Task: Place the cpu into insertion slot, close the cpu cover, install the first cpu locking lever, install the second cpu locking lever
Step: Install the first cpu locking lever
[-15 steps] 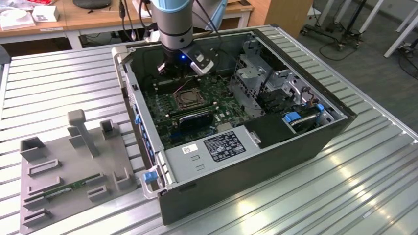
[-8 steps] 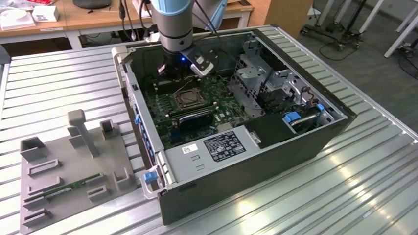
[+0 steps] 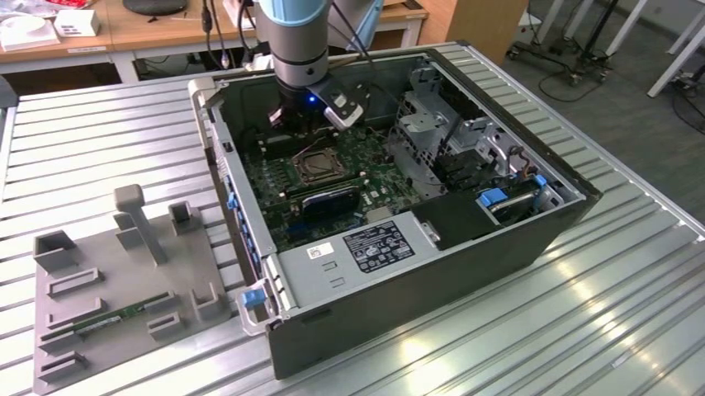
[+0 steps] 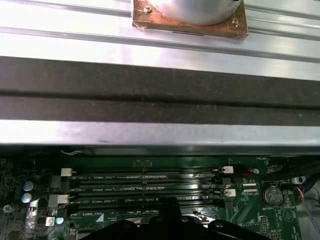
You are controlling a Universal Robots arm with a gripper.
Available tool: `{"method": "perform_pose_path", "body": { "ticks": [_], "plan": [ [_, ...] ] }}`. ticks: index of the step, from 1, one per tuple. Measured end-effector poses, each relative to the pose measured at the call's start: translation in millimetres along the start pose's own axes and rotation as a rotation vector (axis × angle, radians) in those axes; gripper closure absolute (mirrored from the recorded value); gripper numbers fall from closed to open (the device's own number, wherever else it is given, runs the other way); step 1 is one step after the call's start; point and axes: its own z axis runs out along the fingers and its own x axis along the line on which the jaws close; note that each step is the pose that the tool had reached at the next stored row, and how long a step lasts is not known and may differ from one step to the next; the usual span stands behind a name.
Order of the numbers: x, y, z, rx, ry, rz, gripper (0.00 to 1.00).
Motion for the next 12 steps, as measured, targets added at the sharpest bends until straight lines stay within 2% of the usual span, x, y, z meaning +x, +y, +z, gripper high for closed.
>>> {"method": "perform_pose_path", "body": {
  "ticks": [12],
  "plan": [
    [-1.9,-2.3,9.2,0.0002,0.0002,0.0,0.89]
  ]
}}
